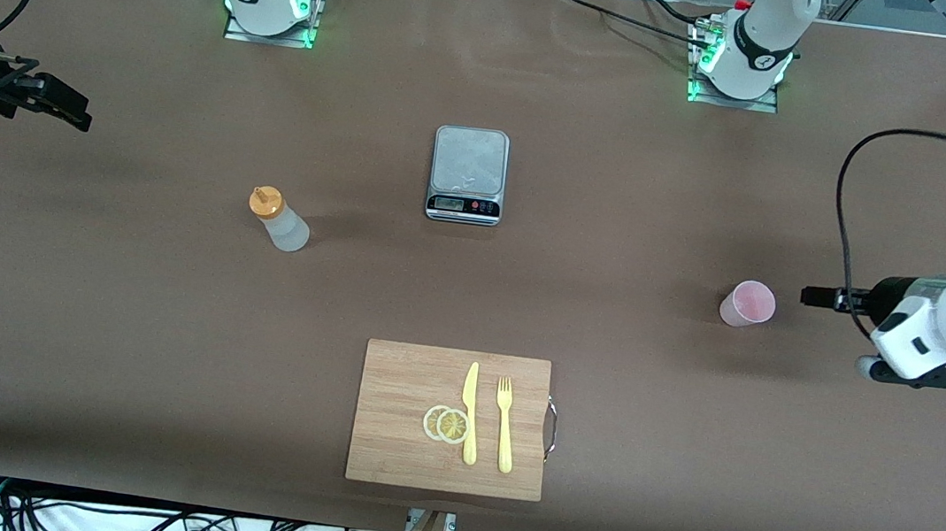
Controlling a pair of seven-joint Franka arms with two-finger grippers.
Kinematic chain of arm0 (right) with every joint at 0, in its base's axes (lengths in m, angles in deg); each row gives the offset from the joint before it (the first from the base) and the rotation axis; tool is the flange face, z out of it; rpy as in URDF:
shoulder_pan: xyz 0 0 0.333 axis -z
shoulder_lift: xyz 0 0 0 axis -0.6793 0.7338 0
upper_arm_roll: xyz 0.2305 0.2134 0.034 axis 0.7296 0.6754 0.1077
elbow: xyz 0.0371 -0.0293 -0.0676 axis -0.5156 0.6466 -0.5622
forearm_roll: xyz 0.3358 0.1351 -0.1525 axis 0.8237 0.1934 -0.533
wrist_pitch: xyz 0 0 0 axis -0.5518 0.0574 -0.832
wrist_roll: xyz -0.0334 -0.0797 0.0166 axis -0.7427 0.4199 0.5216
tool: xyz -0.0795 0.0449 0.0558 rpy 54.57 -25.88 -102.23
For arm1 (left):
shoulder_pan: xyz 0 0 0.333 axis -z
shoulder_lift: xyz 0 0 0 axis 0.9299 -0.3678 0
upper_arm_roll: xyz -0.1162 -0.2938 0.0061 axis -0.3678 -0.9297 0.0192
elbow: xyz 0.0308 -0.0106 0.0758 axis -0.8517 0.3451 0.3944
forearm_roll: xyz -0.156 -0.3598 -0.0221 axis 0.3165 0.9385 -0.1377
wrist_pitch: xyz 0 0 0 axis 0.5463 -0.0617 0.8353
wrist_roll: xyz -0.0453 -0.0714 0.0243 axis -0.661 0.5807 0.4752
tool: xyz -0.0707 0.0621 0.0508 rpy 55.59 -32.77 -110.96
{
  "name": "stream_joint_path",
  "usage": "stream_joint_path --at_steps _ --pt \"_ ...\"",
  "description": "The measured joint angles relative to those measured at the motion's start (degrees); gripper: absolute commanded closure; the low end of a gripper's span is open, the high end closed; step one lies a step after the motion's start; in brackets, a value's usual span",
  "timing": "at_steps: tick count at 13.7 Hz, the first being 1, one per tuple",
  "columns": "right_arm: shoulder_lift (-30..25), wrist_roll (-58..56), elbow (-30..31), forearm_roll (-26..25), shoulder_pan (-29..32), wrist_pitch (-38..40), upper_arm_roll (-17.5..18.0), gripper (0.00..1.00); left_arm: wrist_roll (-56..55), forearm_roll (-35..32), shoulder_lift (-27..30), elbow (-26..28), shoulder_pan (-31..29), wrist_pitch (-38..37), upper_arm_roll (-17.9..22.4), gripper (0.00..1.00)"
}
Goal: Add sauce to pink cup with both arms
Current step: 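Reach the left gripper down to the pink cup and grasp it, then carry the pink cup with the left gripper onto the scale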
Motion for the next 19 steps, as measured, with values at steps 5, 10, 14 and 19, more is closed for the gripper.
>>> stream_joint_path --at_steps 5,10,14,19 --pt "0.0 0.0 0.0 0.0 0.0 0.0 0.0 0.0 4.7 -1.4 0.0 15.6 0.0 21.3 -0.1 0.01" --pt "0.0 0.0 0.0 0.0 0.0 0.0 0.0 0.0 5.8 -1.4 0.3 21.9 0.2 29.5 -0.1 0.1" --pt "0.0 0.0 0.0 0.0 0.0 0.0 0.0 0.0 5.8 -1.5 0.6 24.1 0.3 32.0 -0.4 0.49" --pt "0.0 0.0 0.0 0.0 0.0 0.0 0.0 0.0 5.8 -1.5 1.0 24.2 0.4 32.0 -0.4 1.0"
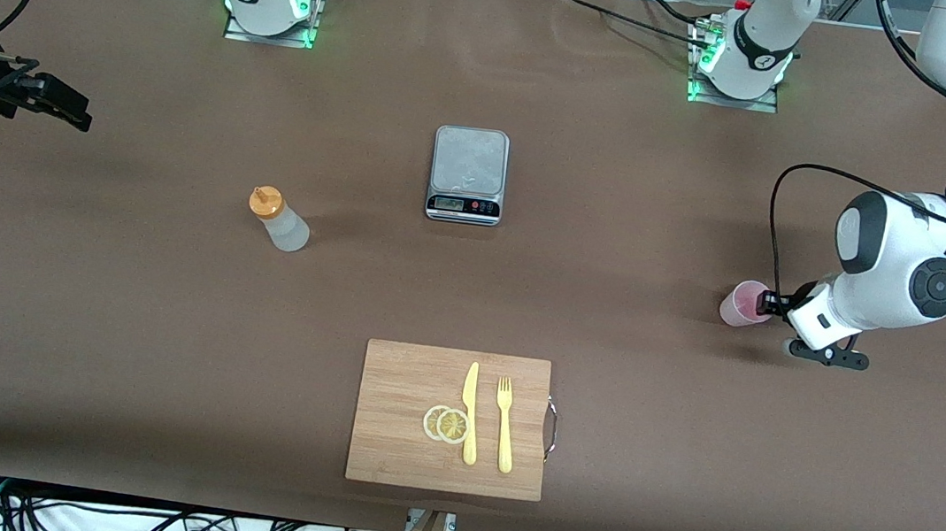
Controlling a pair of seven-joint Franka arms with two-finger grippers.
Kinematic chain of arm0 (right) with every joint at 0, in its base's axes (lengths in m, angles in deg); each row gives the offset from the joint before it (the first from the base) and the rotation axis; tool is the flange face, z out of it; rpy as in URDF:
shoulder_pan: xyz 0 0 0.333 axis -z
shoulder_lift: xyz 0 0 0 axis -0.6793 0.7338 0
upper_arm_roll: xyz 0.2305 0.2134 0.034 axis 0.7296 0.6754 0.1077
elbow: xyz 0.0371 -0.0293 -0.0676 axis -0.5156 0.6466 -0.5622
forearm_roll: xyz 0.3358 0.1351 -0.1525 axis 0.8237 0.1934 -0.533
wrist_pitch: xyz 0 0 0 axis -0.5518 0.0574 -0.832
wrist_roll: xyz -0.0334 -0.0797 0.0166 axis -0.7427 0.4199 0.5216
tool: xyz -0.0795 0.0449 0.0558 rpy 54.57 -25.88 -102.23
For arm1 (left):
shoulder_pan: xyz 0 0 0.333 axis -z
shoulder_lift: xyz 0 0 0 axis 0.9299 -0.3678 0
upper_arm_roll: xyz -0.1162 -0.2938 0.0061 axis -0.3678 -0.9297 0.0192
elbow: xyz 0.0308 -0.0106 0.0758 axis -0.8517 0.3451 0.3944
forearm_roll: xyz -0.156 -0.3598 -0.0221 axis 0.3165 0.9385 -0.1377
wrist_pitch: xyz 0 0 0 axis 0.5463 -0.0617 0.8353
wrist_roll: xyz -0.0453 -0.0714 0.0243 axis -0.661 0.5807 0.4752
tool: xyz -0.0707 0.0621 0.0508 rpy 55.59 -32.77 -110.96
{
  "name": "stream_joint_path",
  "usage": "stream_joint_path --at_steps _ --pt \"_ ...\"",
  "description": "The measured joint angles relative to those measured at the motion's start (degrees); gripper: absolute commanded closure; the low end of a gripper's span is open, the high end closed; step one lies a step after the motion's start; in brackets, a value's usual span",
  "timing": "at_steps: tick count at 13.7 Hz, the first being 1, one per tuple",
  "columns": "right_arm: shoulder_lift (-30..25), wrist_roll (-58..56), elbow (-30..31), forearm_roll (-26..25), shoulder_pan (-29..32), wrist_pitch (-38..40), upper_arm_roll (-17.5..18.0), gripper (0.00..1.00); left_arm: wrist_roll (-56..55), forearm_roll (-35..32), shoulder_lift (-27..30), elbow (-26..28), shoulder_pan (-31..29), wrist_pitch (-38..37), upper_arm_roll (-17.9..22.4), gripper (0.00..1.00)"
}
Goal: Add sauce to pink cup with both arms
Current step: 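Carry the pink cup with the left gripper onto the scale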
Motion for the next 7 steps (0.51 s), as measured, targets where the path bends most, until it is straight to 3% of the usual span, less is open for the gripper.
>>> stream_joint_path --at_steps 7 --pt "0.0 0.0 0.0 0.0 0.0 0.0 0.0 0.0 0.0 0.0 0.3 -0.3 0.1 0.0 -0.1 1.0"
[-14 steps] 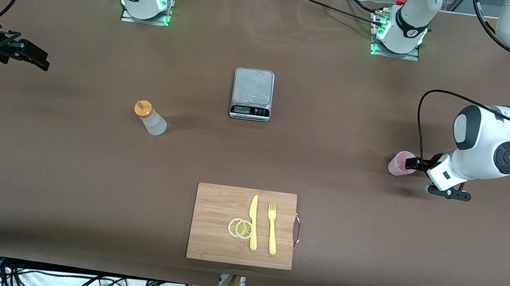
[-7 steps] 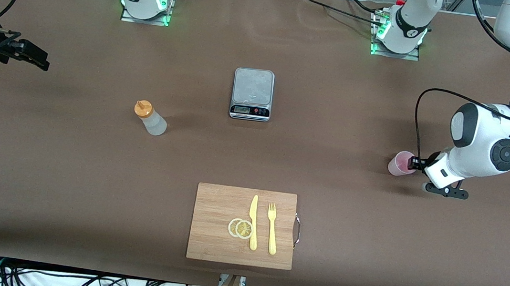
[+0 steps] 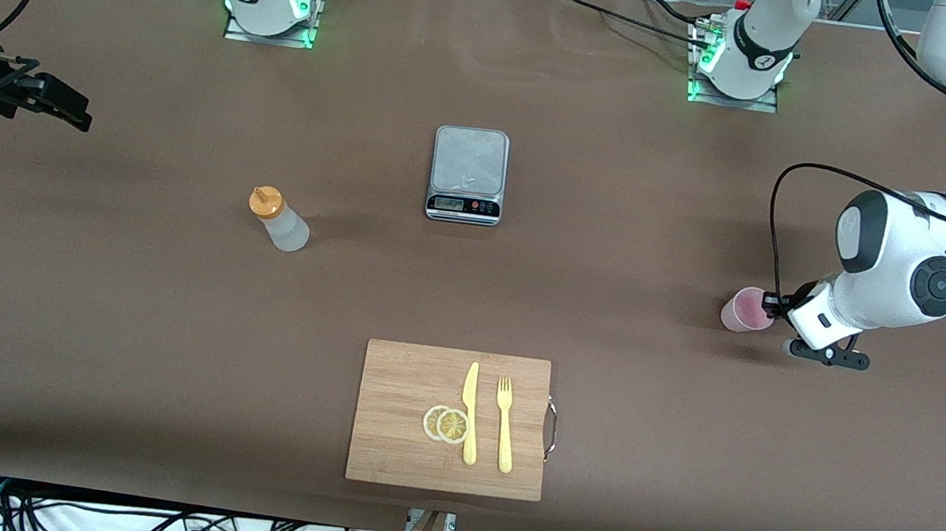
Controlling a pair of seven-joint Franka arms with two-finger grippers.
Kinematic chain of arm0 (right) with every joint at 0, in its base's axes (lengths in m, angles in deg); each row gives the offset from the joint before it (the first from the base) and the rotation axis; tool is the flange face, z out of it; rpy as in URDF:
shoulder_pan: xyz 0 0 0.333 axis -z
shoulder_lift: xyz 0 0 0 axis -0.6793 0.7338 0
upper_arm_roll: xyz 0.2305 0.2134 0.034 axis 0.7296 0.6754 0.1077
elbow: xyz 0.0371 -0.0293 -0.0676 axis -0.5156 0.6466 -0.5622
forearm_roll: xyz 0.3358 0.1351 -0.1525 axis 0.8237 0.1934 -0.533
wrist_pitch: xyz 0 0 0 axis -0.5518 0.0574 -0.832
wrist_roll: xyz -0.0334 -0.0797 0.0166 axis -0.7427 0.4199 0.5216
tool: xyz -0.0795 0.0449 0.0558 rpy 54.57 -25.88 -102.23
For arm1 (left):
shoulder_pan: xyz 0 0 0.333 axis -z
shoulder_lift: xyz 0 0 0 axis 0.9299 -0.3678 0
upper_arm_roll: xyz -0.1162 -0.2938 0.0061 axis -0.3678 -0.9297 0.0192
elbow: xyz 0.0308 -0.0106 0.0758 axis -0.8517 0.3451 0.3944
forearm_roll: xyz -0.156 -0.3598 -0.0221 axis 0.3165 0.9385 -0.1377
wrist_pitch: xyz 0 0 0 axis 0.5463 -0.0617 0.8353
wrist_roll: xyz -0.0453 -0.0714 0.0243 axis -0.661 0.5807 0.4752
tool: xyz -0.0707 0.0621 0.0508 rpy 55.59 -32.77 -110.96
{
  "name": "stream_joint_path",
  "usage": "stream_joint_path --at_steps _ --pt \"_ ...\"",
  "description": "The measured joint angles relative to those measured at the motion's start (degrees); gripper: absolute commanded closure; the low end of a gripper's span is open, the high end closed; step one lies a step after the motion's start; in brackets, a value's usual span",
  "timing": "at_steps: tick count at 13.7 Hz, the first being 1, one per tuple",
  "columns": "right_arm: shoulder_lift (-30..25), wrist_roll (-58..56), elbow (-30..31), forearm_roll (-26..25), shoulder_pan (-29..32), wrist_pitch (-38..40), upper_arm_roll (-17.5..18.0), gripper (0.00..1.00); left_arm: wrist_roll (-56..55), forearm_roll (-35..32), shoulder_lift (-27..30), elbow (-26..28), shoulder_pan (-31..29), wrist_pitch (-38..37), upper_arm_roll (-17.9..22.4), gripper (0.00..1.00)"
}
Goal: Add sauce to pink cup with both arms
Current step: 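Carry the pink cup with the left gripper onto the scale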
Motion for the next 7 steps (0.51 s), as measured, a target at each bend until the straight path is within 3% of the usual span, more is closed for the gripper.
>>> stream_joint_path --at_steps 4,7 --pt "0.0 0.0 0.0 0.0 0.0 0.0 0.0 0.0 -2.9 4.8 0.7 -5.5 3.5 -5.8 -2.5 1.0" --pt "0.0 0.0 0.0 0.0 0.0 0.0 0.0 0.0 -14.7 5.2 1.4 -9.6 7.4 -8.1 -9.8 1.0"
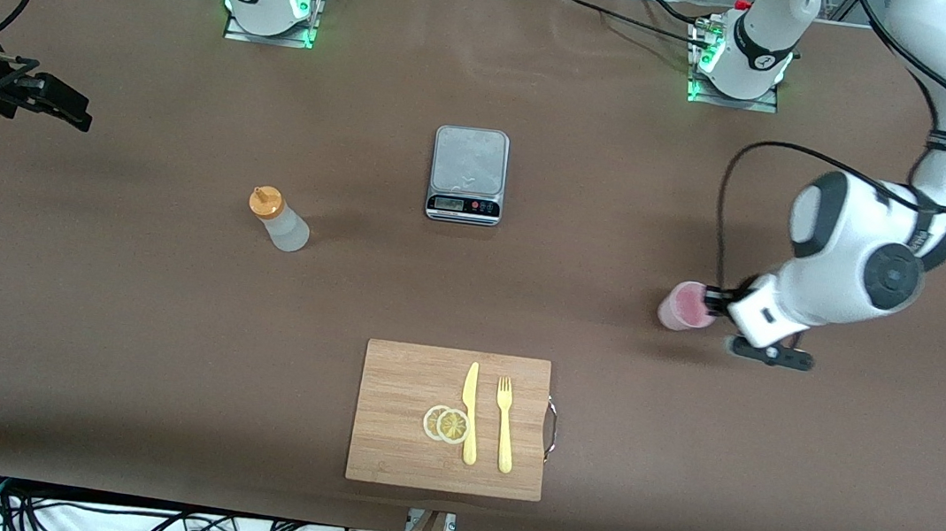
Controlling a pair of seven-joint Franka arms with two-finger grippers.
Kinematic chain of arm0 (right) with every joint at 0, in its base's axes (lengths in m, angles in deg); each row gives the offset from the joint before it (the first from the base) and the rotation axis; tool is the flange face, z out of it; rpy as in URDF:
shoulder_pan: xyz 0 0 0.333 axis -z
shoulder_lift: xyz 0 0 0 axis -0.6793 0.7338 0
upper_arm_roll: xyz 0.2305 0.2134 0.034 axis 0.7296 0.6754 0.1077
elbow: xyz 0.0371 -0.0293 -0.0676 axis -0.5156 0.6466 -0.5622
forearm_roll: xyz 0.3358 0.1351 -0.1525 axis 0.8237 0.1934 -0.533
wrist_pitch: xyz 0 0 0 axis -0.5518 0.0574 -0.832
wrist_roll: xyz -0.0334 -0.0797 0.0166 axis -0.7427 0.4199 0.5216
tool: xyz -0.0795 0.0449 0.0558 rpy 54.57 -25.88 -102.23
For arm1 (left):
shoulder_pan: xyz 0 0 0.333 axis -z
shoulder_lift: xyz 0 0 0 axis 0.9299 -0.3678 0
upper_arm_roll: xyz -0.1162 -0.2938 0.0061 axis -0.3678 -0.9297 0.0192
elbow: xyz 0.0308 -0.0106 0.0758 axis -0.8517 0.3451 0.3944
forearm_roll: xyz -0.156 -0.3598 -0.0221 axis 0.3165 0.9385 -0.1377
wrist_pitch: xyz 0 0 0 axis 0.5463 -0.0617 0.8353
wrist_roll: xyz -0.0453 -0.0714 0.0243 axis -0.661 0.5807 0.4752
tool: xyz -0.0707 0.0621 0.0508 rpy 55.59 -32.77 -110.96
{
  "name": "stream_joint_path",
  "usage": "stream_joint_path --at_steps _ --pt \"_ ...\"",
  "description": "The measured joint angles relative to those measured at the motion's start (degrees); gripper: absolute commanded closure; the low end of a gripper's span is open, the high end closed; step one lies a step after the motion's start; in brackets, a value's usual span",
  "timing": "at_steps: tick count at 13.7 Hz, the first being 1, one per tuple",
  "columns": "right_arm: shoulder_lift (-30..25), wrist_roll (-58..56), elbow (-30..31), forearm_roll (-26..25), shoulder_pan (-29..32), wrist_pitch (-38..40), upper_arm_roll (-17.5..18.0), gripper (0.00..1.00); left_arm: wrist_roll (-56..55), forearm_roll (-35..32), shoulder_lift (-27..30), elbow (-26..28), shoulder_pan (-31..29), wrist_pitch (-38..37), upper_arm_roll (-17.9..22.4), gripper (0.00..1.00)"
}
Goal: Add sauce to pink cup with both arms
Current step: 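Carry the pink cup with the left gripper onto the scale, then release the cup and withdraw the left gripper while the right gripper grasps the bottle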
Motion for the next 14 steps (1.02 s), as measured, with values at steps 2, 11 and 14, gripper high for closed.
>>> stream_joint_path --at_steps 2,11,14 --pt "0.0 0.0 0.0 0.0 0.0 0.0 0.0 0.0 -8.8 0.0 0.0 -0.8 2.4 -0.2 -6.2 1.0" --pt "1.0 -2.9 0.0 0.0 0.0 0.0 0.0 0.0 -31.6 0.0 -2.1 -0.6 24.7 3.2 -9.5 1.0" --pt "2.3 -4.7 0.2 0.4 0.0 0.2 0.0 0.0 -33.8 -0.2 -3.1 0.3 27.7 3.3 -9.5 1.0"
